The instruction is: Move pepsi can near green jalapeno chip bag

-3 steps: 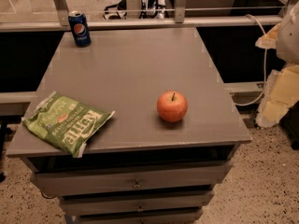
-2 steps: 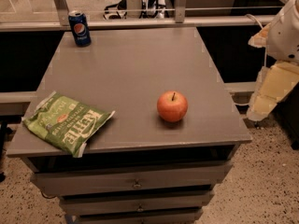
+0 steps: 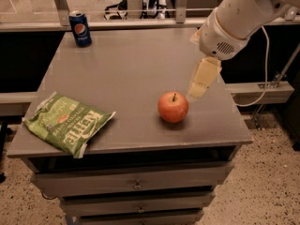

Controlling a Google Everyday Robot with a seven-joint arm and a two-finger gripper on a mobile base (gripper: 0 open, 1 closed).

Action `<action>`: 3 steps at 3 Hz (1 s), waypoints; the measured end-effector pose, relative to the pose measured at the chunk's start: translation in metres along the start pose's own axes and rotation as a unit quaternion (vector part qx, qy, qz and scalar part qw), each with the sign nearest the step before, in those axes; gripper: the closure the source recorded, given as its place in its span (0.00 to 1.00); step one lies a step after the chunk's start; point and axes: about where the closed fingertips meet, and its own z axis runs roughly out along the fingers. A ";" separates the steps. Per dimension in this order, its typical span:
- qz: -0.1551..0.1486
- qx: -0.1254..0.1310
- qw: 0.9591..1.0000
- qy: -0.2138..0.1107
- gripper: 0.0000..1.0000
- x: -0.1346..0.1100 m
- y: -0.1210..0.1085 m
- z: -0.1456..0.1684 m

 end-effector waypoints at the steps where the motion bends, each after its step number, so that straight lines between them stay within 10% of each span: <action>1: 0.000 0.000 1.000 0.000 0.00 0.000 0.000 0.000; 3: 0.027 0.052 0.995 -0.086 0.00 -0.028 -0.061 0.032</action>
Offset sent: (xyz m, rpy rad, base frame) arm 0.0415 0.0096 -0.0038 0.1550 -0.0983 -0.0782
